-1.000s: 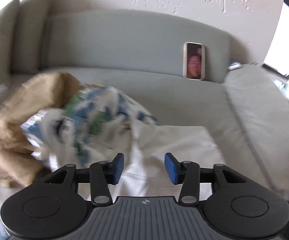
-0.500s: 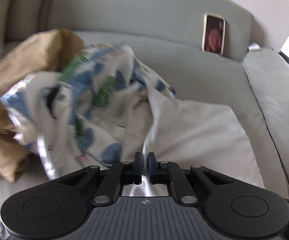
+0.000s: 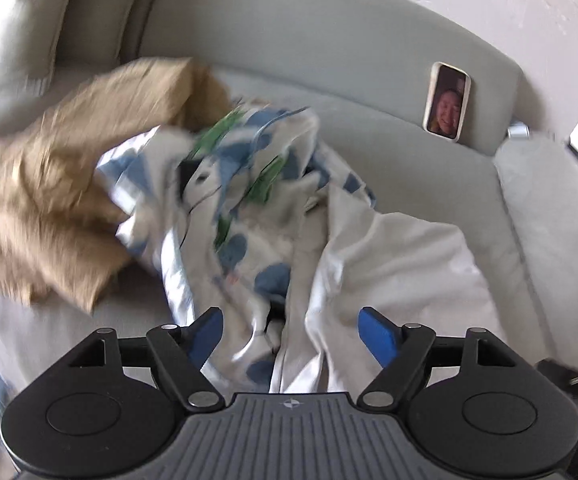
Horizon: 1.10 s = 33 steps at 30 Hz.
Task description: Fold clothes
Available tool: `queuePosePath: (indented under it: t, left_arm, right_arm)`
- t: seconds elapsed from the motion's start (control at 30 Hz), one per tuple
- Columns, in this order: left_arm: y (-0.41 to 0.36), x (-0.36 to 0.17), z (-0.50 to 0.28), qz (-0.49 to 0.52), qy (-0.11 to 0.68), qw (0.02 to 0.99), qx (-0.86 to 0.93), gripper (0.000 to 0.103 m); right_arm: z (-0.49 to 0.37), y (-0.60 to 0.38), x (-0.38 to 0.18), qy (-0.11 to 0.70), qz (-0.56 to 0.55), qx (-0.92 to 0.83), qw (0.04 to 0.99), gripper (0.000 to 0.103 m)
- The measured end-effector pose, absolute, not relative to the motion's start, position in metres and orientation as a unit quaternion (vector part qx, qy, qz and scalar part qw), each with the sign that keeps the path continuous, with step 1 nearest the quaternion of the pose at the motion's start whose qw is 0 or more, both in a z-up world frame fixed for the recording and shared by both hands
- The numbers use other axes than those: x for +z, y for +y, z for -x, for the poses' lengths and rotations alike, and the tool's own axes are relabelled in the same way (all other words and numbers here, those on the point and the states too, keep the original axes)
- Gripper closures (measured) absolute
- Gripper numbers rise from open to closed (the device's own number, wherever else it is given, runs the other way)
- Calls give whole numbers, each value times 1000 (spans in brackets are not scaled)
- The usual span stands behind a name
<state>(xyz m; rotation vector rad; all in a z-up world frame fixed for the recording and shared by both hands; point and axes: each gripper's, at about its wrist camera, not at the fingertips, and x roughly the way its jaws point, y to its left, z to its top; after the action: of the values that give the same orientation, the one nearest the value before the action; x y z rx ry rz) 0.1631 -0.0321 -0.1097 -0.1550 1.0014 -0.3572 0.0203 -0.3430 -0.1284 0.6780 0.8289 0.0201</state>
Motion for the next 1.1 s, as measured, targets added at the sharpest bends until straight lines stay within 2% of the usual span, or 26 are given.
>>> queuePosePath:
  t: [0.2,0.5,0.87,1.1]
  left_arm:
    - [-13,-130,-177,162,571,778,-208,30]
    - [-33,-146,-173,144,612,747,-215,29]
    - [-32,-168,-190,181,578,761,-233,30]
    - [-54,-179,-201,207,599,713,-301,29]
  right_arm:
    - [-29,-363,-149,415,-397,18,818,50]
    - [-35,-372,-169,427,-435,14,793,50]
    - [-57,-383,-190,406,-485,24,774,50]
    - [-97,-383,-207,401,-511,45,759,53]
